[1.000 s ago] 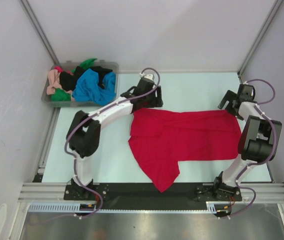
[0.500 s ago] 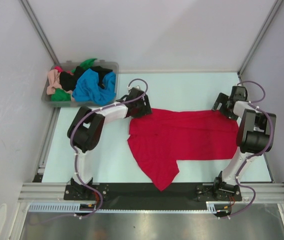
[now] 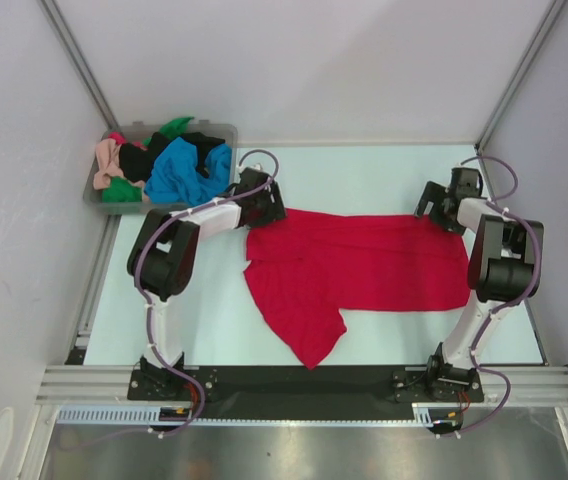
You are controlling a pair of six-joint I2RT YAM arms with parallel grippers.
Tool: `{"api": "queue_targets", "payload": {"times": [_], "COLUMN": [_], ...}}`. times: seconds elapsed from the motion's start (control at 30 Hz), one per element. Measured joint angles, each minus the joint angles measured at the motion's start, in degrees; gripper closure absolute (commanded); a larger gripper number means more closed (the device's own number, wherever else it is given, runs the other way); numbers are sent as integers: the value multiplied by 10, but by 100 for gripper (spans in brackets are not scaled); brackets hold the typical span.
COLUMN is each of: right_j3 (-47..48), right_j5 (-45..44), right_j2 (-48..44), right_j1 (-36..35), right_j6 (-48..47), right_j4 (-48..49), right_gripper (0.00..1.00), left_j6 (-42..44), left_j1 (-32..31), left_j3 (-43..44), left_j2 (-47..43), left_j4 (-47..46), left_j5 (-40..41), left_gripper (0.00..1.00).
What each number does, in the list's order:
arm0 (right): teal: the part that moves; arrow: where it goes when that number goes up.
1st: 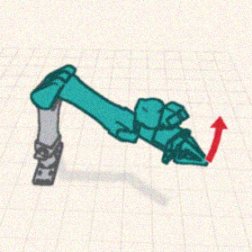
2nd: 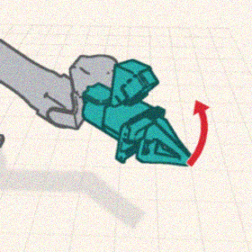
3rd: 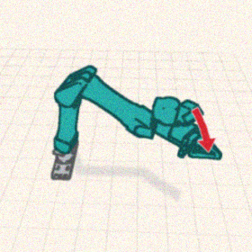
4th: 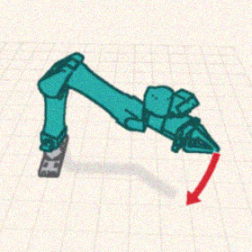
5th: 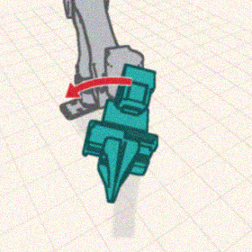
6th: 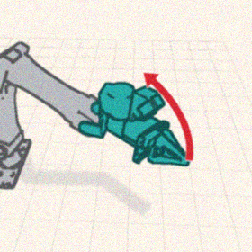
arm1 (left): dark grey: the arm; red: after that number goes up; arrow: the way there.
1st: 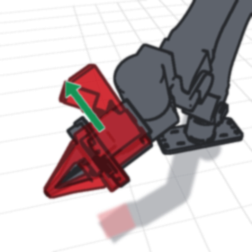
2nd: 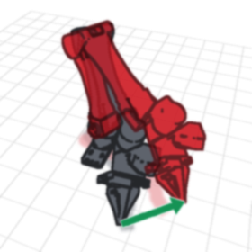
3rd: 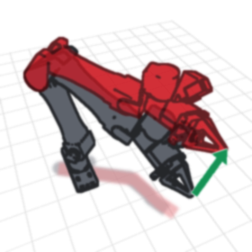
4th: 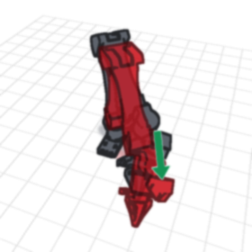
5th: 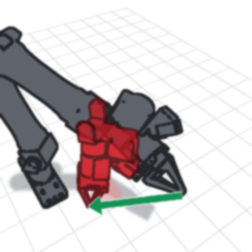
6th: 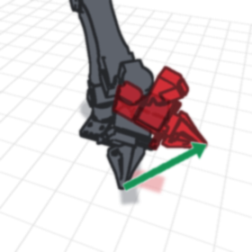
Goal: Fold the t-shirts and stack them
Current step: Fold the tshirt
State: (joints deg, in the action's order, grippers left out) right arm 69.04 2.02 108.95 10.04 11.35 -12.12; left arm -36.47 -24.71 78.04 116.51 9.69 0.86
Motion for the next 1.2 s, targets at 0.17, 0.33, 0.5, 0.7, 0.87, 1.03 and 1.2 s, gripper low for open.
{"api": "queue_targets", "payload": {"times": [0.17,0.33,0.5,0.7,0.87,1.03,1.2], "right_j3": [20,76,129,113,81,54,46], "right_j5": [2,1,-3,-22,-28,-26,-16], "right_j2": [4,-5,-37,-53,-17,5,14], "right_j1": [2,-16,-53,-59,-48,-30,-16], "right_j6": [-1,-22,-22,-5,10,24,32], "right_j4": [-18,-52,-68,-59,-63,-64,-59], "right_gripper": [1,0,2,3,1,0,0], "left_j6": [19,51,76,63,24,0,-18], "left_j1": [1,2,2,2,0,-2,-2], "left_j3": [-2,0,46,97,96,74,68], "left_j2": [-1,-12,-24,-33,-11,12,25], "left_j4": [7,25,62,56,49,47,46], "left_j5": [9,4,5,-2,-17,-16,-16], "left_gripper": [25,23,22,24,23,21,21]}}
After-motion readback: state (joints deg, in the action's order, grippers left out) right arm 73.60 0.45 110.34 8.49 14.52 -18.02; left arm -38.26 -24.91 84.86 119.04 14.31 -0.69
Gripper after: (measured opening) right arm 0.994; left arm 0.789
